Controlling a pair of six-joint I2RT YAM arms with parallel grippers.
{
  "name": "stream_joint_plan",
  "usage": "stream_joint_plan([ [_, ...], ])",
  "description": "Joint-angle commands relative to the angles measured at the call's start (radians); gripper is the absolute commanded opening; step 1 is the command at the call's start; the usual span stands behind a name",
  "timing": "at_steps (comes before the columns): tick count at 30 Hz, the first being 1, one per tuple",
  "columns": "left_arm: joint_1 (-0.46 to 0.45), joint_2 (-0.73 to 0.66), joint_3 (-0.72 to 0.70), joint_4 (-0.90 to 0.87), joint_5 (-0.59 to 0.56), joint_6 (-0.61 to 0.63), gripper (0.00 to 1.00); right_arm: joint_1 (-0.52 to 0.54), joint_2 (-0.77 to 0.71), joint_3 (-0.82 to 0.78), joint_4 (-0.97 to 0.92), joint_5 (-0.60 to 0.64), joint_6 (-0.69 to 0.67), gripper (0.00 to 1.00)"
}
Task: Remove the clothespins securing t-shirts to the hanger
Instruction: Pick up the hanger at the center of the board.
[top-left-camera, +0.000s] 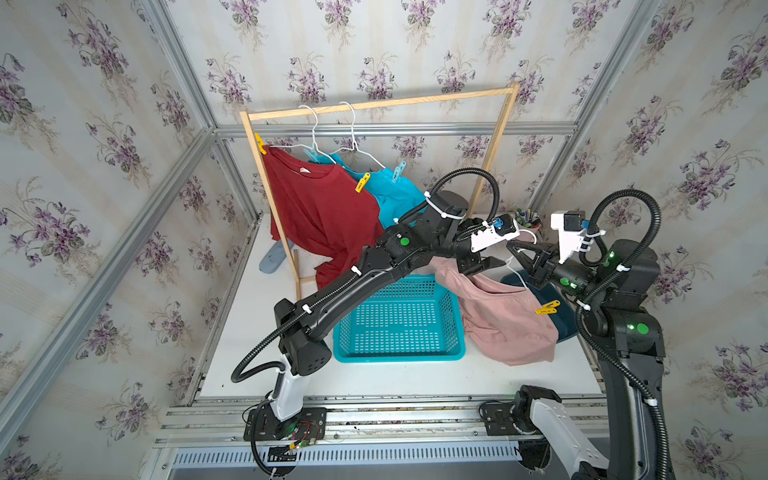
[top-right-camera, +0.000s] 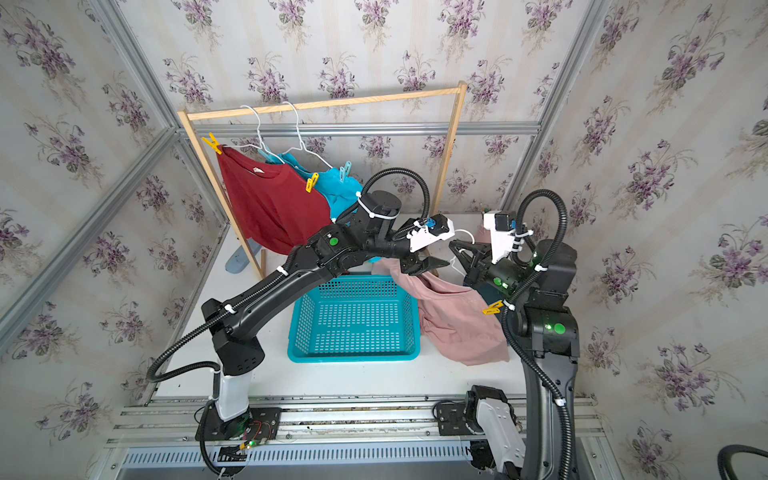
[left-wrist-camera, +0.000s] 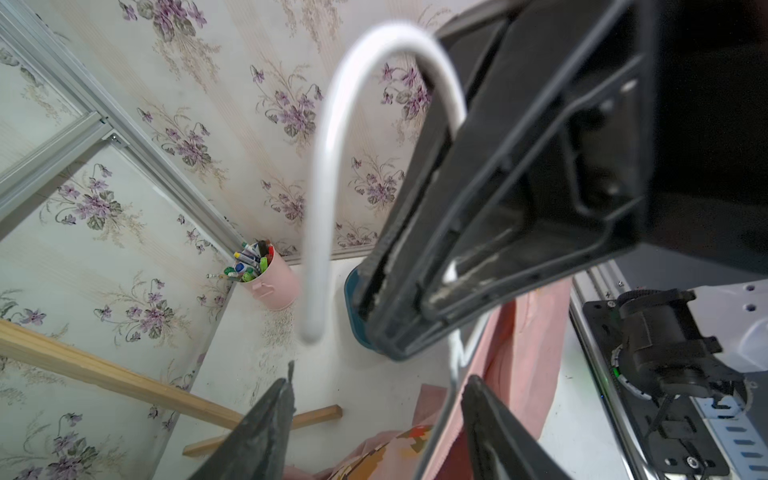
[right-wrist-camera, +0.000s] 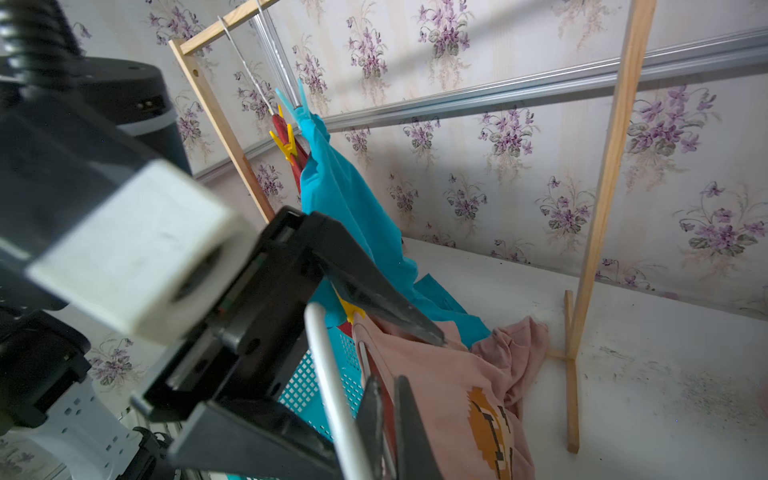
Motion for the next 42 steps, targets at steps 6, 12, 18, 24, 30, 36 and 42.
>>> stream_joint_plan([
  [6, -0.015, -0.015, -0.037, -0.062, 0.011, 0.039, 0.46, 0.023, -0.037, -0.013, 0.016, 0.085, -0.058, 0.00],
  [12, -0.024, -0.015, -0.034, -0.063, 0.024, 0.022, 0.02, 0.023, -0.066, -0.028, 0.054, 0.103, -0.039, 0.00],
  [18, -0.032, -0.034, 0.023, -0.063, 0.008, -0.034, 0.00, 0.023, -0.168, -0.061, 0.162, 0.184, 0.003, 0.02],
  [24, -0.033, -0.085, 0.095, -0.063, -0.019, -0.078, 0.00, 0.023, -0.196, -0.047, 0.212, 0.193, 0.066, 0.72],
  [30, -0.033, -0.167, 0.161, -0.063, -0.044, -0.096, 0.00, 0.025, -0.205, 0.009, 0.225, 0.144, 0.109, 0.80],
  [36, -0.032, -0.263, 0.178, -0.057, -0.099, -0.135, 0.00, 0.043, -0.194, 0.068, 0.272, 0.100, 0.167, 0.83],
  [42, -0.033, -0.349, 0.172, -0.027, -0.158, -0.179, 0.00, 0.078, -0.152, 0.149, 0.302, 0.060, 0.200, 0.87],
])
